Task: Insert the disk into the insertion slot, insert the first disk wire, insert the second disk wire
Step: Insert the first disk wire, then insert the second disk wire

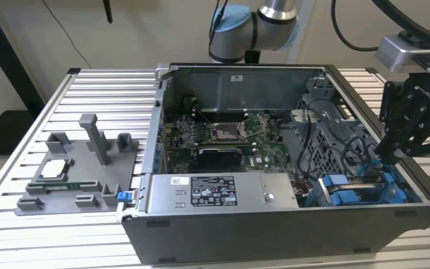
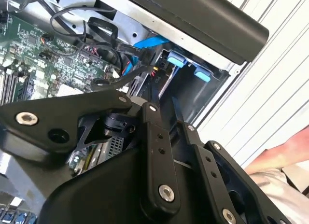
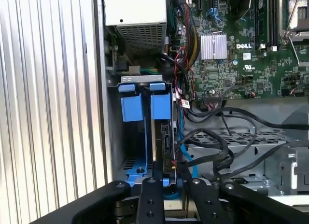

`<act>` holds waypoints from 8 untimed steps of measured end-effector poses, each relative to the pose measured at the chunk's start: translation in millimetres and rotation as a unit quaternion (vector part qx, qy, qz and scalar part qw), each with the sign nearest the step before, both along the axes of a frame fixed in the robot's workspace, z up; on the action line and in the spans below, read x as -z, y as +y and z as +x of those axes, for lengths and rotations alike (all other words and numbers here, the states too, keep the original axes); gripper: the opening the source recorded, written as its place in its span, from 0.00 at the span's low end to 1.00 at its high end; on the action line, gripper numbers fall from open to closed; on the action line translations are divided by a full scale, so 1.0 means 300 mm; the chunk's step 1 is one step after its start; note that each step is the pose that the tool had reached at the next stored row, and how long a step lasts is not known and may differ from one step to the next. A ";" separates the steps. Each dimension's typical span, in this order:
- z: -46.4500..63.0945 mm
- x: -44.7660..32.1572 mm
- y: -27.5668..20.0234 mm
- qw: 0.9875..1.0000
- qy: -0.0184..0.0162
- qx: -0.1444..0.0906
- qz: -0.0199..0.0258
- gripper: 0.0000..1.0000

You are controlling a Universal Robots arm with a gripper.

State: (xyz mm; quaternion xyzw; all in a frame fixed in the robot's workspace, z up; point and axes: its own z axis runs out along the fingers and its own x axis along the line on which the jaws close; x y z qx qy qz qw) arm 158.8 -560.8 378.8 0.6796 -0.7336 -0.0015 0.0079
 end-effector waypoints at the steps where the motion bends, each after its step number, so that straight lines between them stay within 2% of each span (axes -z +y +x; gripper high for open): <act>1: 0.000 0.000 0.000 1.000 0.000 0.000 0.000 1.00; 8: 0.000 -0.008 0.013 1.000 0.001 0.000 -0.001 1.00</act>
